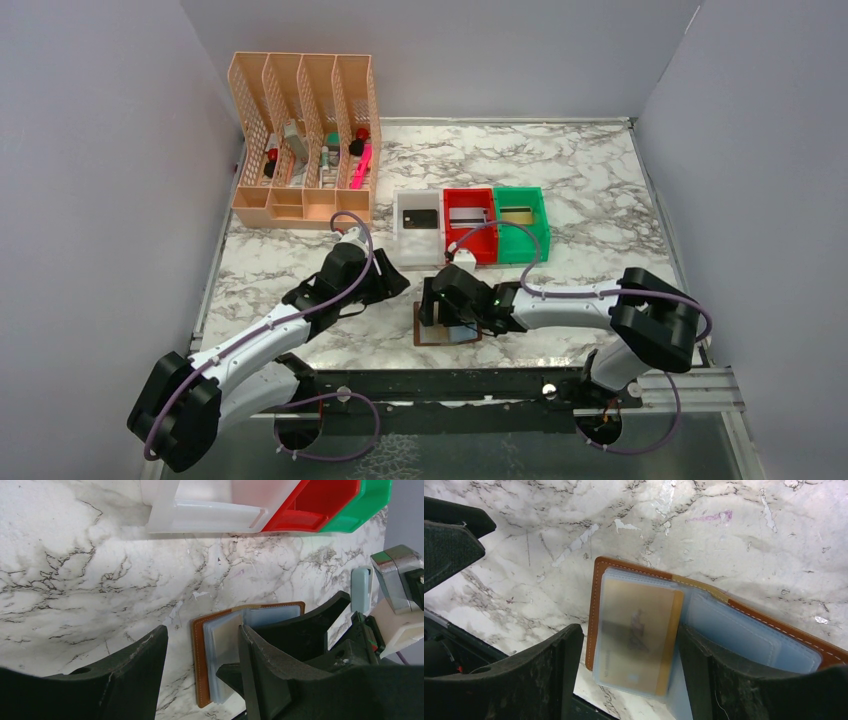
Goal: Take the credit cards out of the card holder
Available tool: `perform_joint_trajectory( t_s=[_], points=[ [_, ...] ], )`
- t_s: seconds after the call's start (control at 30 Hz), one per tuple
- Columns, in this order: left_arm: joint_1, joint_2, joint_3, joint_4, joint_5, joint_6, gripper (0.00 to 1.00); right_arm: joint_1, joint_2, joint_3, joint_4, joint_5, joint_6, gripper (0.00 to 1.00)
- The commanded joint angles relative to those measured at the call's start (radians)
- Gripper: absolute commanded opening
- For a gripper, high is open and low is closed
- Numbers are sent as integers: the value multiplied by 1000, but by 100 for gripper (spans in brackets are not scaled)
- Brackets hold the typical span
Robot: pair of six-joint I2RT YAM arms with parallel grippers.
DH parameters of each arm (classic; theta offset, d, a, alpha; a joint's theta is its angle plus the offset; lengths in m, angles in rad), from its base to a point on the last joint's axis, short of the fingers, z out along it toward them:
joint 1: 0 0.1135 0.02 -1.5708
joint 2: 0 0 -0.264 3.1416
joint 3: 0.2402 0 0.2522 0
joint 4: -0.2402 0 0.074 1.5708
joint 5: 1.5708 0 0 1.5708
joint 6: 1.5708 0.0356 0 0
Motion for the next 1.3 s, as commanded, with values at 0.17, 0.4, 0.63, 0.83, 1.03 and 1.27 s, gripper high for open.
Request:
perform_joint_trajectory(
  t_s=[0.17, 0.4, 0.63, 0.83, 1.03, 1.27],
  points=[
    [8, 5, 8, 26, 15, 1, 57, 0, 116, 96, -278, 128, -20, 72],
    [8, 1, 6, 23, -8, -6, 57, 33, 192, 168, -373, 213, -39, 67],
    [7, 2, 2, 21, -8, -7, 57, 73, 278, 251, -481, 309, 2, 67],
    [7, -9, 2, 10, -14, -4, 57, 73, 182, 147, -323, 209, -24, 59],
    [6, -7, 6, 9, -7, 0, 57, 29, 74, 27, -77, 11, -53, 58],
    [8, -8, 7, 20, 11, 4, 57, -54, 30, -70, 62, -164, -31, 59]
  ],
)
